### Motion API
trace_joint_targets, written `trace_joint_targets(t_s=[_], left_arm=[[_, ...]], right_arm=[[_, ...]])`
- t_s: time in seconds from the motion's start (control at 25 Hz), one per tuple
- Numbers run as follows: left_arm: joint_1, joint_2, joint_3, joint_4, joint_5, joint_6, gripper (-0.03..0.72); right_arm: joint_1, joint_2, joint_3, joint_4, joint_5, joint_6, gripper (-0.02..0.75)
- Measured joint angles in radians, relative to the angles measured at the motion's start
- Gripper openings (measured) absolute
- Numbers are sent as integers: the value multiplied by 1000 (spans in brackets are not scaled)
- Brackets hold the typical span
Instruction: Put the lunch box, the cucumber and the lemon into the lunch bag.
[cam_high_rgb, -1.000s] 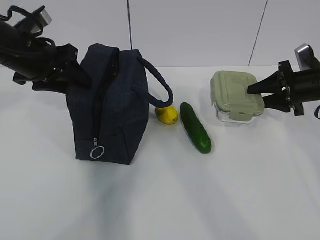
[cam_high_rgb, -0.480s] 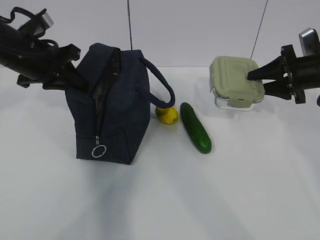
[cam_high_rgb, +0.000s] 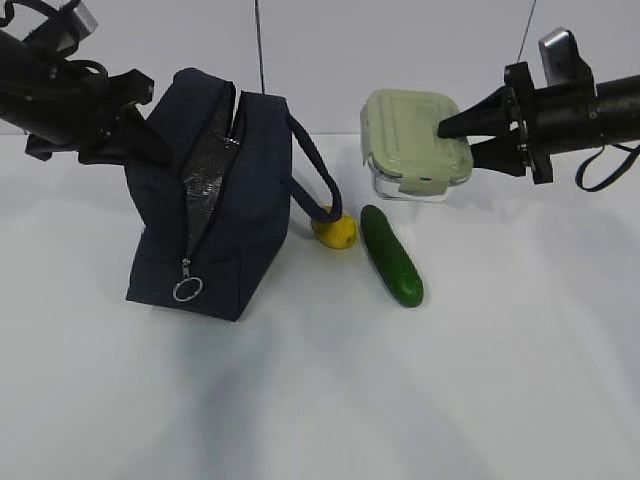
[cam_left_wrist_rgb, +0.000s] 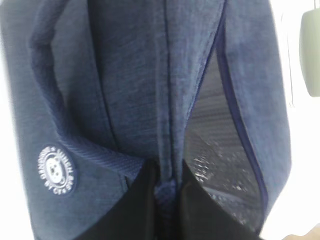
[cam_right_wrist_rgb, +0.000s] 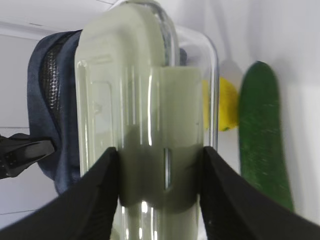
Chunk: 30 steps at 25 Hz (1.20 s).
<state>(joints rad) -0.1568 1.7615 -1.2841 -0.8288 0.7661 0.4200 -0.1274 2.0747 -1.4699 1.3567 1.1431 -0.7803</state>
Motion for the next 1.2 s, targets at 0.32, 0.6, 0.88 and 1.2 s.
trace_joint_targets(t_s=[0.32,0.6,0.88,1.2], left_arm=[[-49,-2,0,7,-4,1,20],[-92,-2,0,10,-33,1,19],[-94,-2,0,10,-38,2,19],[-94,-2,0,2,-38,2,19]], right_arm=[[101,0,-126,13,17,66,354],[163,0,-169,62,19,103,354],[246,0,-171,92,19,106,354],[283,0,-171,79,11,106,354]])
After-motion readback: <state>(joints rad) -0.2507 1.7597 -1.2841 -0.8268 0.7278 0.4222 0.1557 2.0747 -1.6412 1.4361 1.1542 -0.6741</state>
